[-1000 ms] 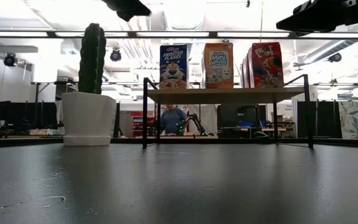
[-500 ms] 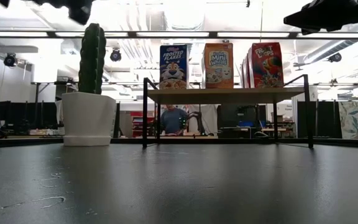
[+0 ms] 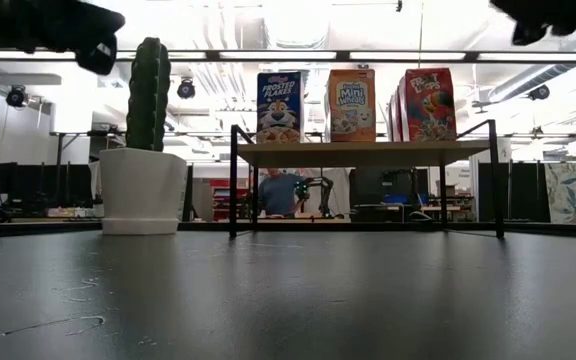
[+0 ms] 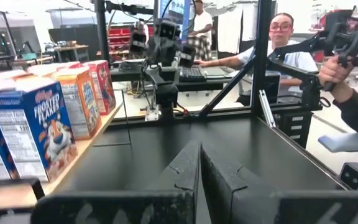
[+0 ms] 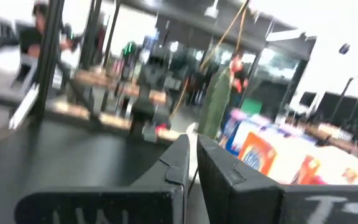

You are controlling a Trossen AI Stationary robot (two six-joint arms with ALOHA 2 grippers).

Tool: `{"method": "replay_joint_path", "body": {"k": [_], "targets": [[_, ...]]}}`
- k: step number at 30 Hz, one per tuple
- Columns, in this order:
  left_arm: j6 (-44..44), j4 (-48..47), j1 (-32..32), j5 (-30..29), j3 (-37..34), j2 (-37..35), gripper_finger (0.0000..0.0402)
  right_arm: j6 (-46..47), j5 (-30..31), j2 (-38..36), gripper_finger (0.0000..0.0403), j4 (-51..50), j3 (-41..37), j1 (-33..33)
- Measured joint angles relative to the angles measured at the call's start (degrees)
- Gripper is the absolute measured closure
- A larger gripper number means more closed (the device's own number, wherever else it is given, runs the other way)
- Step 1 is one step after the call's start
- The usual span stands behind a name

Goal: Stack cereal on shelf
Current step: Return to Home Position

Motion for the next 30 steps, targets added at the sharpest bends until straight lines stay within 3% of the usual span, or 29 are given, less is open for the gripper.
{"method": "replay_joint_path", "body": {"k": [9, 30], "targets": [[-3.42, 2.49, 0.0, 0.0, -6.49, -5.84, 0.0401, -1.87, 0.24, -7.92, 0.0381, 0.21, -3.16, 0.02], [-4.42, 6.06, 0.02, -0.02, -13.01, -8.28, 0.0402, -1.87, 0.52, -8.01, 0.0381, -1.64, -5.16, 0.0]]}}
